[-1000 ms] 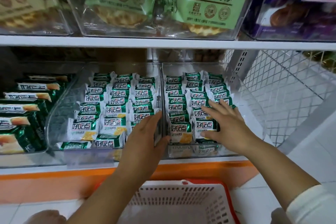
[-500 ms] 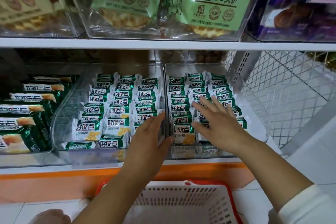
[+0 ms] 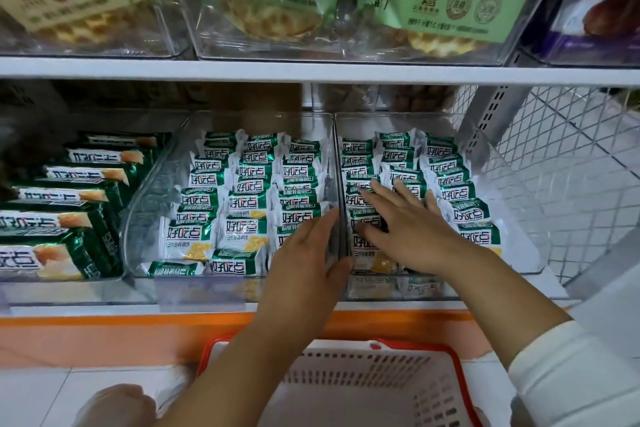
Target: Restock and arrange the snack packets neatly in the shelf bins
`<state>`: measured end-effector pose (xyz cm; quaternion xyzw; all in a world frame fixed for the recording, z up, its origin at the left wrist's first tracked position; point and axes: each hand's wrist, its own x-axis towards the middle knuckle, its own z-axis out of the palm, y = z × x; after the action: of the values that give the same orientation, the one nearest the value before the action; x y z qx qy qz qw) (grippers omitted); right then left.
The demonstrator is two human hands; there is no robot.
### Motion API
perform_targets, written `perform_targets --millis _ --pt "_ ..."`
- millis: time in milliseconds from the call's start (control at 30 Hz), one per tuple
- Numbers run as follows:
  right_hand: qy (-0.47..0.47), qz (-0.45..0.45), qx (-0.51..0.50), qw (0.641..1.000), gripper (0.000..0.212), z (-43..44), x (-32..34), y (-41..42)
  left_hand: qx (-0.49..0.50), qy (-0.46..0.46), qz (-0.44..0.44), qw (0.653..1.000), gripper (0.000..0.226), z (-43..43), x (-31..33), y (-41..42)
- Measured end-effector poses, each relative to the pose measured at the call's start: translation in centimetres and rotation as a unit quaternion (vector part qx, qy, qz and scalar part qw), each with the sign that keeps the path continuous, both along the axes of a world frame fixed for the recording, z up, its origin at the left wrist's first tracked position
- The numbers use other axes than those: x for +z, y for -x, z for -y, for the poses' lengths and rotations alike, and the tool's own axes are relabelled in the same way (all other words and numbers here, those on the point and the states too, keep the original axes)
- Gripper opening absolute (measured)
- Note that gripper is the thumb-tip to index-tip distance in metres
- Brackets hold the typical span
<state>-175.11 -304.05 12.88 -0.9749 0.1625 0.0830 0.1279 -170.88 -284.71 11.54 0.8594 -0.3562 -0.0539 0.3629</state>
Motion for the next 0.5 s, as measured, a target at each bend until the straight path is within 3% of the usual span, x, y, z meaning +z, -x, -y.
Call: perform_targets --millis 233,367,500 --pt "0.040 0.034 -0.007 0.999 0.068 -0.8 -1.1 0.0 -0.007 -0.009 -0.003 1.000 0.067 -0.2 0.2 0.0" --pt "0.005 0.147 -0.052 0.988 0.060 -2.6 0.2 1.2 -0.001 -0.001 0.005 1.000 0.063 -1.2 1.6 0.6" --pt "-0.074 0.270 -0.101 0.955 0.055 -4.6 4.3 4.1 -0.005 0.025 0.036 0.999 0.053 -4.3 3.8 1.5"
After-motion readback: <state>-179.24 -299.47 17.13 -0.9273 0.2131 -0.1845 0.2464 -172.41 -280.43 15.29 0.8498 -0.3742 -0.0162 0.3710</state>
